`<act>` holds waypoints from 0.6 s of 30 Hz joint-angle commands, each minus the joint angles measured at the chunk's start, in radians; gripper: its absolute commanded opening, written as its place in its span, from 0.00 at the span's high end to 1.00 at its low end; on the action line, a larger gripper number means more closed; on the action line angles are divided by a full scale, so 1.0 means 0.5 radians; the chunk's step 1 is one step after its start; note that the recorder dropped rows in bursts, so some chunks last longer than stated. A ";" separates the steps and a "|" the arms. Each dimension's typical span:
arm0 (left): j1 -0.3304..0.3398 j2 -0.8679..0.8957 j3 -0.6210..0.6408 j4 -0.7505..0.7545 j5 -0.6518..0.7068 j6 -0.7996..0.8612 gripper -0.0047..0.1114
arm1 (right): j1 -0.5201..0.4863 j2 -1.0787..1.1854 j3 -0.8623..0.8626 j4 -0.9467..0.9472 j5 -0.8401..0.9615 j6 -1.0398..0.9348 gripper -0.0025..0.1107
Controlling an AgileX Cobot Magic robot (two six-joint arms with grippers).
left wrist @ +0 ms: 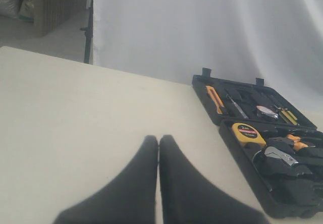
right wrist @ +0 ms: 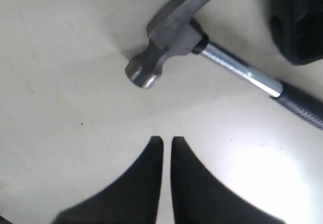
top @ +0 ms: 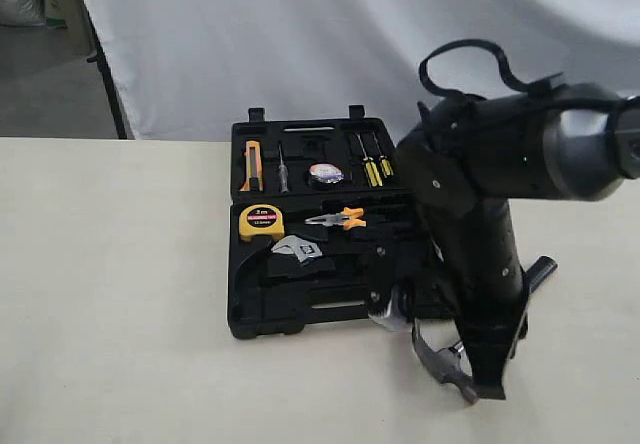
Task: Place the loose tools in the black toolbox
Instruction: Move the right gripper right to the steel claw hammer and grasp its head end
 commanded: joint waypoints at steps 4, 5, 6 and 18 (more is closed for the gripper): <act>0.051 -0.006 -0.005 0.009 -0.014 -0.010 0.95 | -0.011 -0.009 0.189 -0.156 -0.243 -0.117 0.48; 0.051 -0.006 -0.005 0.009 -0.014 -0.010 0.95 | -0.011 -0.009 0.205 -0.156 -0.293 -0.180 0.45; 0.051 -0.006 -0.005 0.009 -0.014 -0.010 0.95 | -0.011 -0.009 0.217 -0.156 -0.336 -0.227 0.43; 0.051 -0.006 -0.005 0.009 -0.014 -0.010 0.95 | -0.011 0.068 0.289 -0.320 -0.729 -0.454 0.41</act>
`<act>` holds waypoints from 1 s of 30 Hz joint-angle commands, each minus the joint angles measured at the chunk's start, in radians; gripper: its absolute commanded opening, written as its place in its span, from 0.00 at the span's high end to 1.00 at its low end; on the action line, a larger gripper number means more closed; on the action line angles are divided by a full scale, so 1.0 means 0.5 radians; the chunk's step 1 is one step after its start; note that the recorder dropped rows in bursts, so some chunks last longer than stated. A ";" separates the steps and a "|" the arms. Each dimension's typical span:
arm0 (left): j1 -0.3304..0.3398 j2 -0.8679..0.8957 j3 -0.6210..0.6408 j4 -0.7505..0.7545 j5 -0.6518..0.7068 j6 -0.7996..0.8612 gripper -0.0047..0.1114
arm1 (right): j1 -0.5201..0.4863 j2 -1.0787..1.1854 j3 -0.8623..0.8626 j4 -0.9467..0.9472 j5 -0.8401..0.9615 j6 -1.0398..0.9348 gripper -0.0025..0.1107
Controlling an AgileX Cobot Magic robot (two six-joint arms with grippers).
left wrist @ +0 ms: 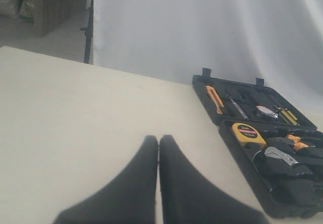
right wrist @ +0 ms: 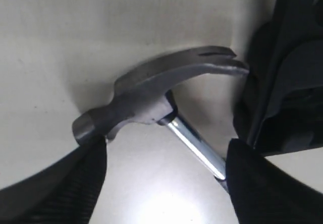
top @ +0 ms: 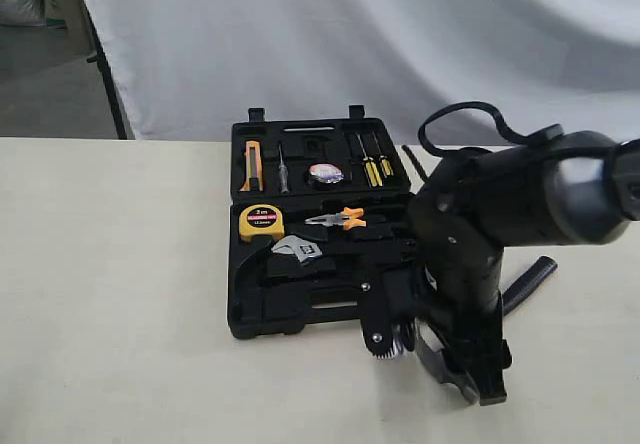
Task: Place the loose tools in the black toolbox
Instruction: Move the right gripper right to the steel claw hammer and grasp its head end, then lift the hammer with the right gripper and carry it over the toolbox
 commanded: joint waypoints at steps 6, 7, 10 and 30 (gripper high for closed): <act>0.051 -0.006 -0.005 0.009 -0.014 -0.010 0.95 | -0.011 0.195 0.011 -0.167 -0.007 -0.038 0.41; 0.051 -0.006 -0.005 0.009 -0.014 -0.010 0.95 | -0.011 0.212 0.011 -0.172 -0.027 -0.038 0.41; 0.051 -0.006 -0.005 0.009 -0.014 -0.010 0.95 | -0.011 0.263 0.011 -0.172 -0.079 -0.038 0.41; 0.051 -0.006 -0.005 0.009 -0.014 -0.010 0.95 | 0.224 0.298 0.007 0.002 -0.068 -0.027 0.98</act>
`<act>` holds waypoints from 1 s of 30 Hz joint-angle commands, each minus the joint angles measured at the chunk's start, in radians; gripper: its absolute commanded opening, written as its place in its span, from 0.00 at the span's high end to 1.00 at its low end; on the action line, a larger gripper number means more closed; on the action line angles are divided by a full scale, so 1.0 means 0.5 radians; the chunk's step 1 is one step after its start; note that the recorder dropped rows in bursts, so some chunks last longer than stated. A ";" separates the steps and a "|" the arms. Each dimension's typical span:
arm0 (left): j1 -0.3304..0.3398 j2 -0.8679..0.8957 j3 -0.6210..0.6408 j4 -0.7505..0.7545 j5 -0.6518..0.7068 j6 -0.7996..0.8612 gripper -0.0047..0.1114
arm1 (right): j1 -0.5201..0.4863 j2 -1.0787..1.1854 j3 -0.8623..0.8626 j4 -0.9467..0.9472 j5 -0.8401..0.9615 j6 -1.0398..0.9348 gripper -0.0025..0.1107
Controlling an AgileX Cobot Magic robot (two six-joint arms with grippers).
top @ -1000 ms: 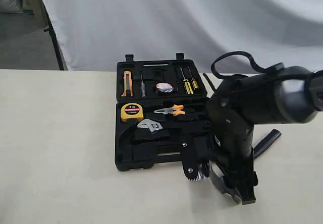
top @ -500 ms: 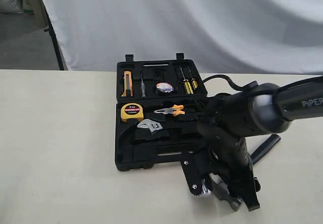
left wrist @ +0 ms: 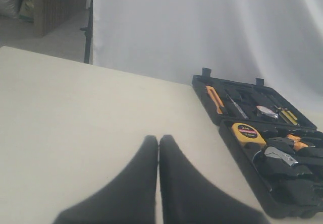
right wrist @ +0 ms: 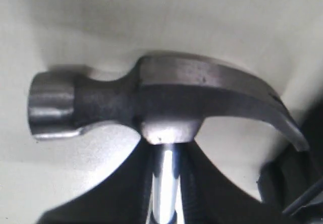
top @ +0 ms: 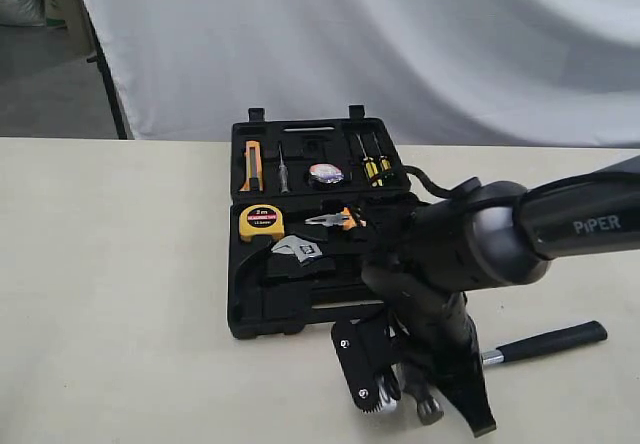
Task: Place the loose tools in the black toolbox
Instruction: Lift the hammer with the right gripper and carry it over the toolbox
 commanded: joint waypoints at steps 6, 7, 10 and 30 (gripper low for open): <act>0.051 -0.006 -0.005 0.009 -0.014 -0.010 0.95 | 0.037 -0.086 0.014 0.195 -0.048 0.002 0.98; 0.051 -0.006 -0.005 0.009 -0.014 -0.010 0.95 | 0.037 -0.114 0.014 0.201 -0.048 0.002 0.98; 0.051 -0.006 -0.005 0.009 -0.014 -0.010 0.95 | 0.037 -0.184 0.014 0.204 -0.048 0.002 0.98; 0.051 -0.006 -0.005 0.009 -0.014 -0.010 0.95 | 0.037 -0.324 0.010 -0.064 -0.115 0.020 0.98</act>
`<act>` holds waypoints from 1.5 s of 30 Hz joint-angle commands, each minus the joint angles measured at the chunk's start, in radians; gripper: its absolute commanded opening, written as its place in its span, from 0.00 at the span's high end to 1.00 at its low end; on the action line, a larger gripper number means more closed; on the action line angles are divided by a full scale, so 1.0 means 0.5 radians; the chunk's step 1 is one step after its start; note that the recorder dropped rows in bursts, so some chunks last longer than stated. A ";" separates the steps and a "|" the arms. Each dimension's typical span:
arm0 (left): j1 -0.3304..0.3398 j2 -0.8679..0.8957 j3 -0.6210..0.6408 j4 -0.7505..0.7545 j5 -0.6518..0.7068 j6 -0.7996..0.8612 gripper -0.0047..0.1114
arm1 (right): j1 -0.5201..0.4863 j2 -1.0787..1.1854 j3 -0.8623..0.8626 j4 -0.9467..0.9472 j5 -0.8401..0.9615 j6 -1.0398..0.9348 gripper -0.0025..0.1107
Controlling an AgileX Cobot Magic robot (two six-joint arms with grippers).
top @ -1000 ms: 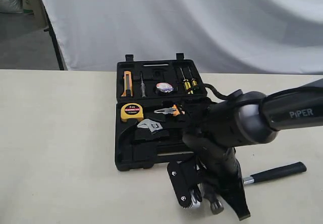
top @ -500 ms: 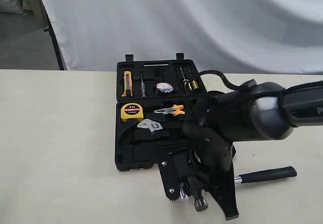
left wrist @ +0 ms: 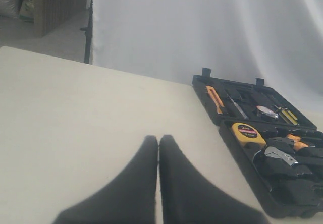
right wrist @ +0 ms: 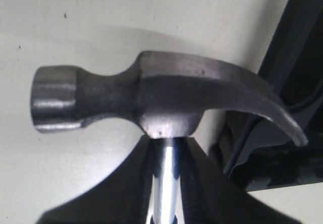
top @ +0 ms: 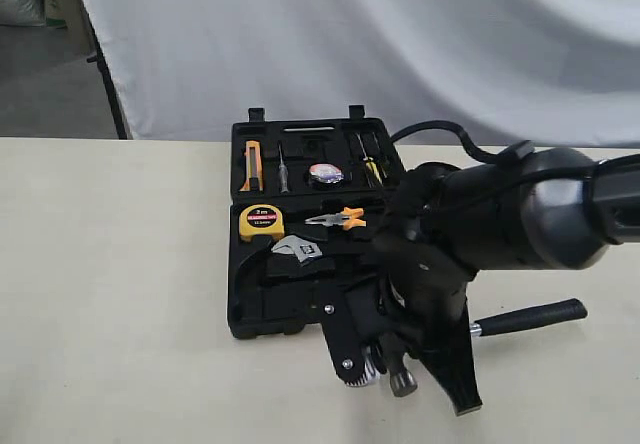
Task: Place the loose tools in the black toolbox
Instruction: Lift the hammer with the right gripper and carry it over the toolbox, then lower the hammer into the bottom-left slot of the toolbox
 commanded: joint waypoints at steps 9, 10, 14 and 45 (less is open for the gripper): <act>0.051 -0.006 -0.005 0.009 -0.014 -0.010 0.95 | 0.004 -0.015 -0.365 -0.134 -0.110 0.088 0.98; 0.051 -0.006 -0.005 0.009 -0.014 -0.010 0.95 | 0.004 -0.004 -0.411 -0.121 -0.128 0.088 0.98; 0.051 -0.006 -0.005 0.009 -0.014 -0.010 0.95 | 0.004 0.089 -0.543 -0.091 -0.160 0.088 0.98; 0.051 -0.006 -0.005 0.009 -0.014 -0.010 0.95 | 0.170 0.773 -1.138 -0.095 -0.269 0.090 0.98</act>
